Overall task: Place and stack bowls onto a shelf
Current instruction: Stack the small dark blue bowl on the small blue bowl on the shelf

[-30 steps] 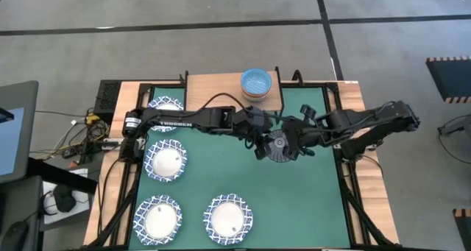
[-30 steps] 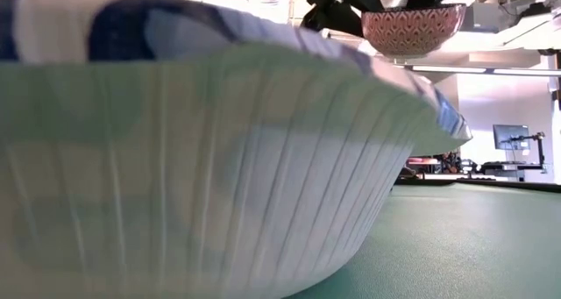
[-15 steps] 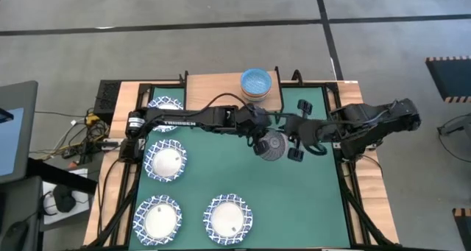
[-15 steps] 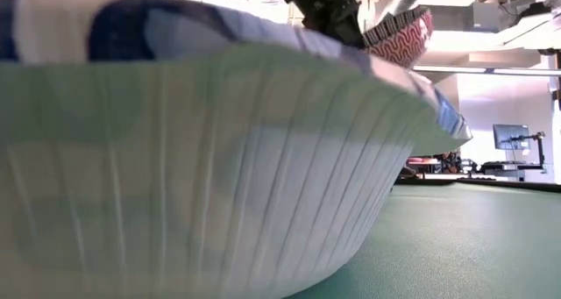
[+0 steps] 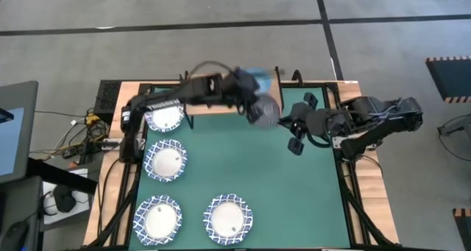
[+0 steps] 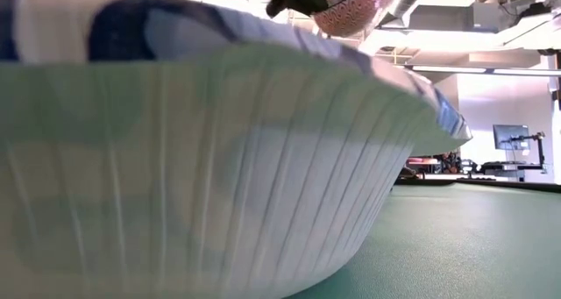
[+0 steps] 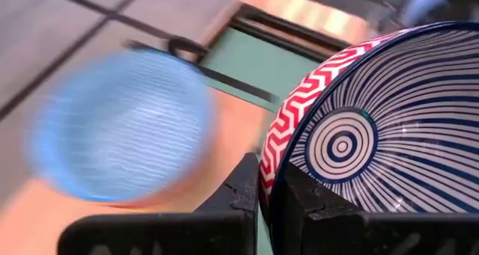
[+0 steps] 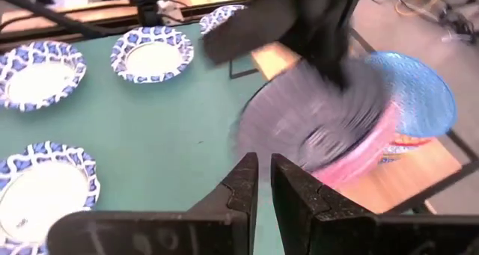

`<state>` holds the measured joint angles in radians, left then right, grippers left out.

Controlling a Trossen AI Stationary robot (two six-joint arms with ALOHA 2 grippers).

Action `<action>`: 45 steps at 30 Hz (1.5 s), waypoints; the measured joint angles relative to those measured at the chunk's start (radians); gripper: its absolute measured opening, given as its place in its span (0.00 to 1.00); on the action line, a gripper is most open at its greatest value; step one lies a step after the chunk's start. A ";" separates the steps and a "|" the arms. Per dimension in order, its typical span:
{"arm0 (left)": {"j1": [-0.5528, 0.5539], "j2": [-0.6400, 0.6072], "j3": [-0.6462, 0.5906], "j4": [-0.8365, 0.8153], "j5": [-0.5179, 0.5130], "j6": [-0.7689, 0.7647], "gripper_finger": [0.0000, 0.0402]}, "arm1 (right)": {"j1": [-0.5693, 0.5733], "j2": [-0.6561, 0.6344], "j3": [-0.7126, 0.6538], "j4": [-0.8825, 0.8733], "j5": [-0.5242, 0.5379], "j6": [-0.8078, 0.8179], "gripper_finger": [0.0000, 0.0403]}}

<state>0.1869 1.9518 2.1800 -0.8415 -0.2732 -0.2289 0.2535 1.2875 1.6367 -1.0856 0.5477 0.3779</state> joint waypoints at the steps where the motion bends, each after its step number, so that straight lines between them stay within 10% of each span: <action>1: 0.022 0.002 0.028 -0.006 -0.001 0.002 0.02 | -0.008 0.000 0.000 -0.003 0.000 0.015 0.16; 16: 0.332 0.058 0.141 -0.040 0.198 -0.015 0.03 | -0.130 0.000 0.000 -0.016 -0.005 0.093 0.16; 33: 0.346 0.113 0.141 -0.040 0.311 0.146 0.04 | -0.236 0.001 -0.001 -0.037 -0.027 0.104 0.16; 45: 0.358 0.112 0.141 -0.031 0.348 0.130 0.27 | -0.341 0.002 -0.002 -0.035 -0.027 0.085 0.16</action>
<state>0.5444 2.0639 2.3215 -0.8722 0.0749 -0.0987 -0.0878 1.2891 1.6352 -1.1205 0.5204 0.4632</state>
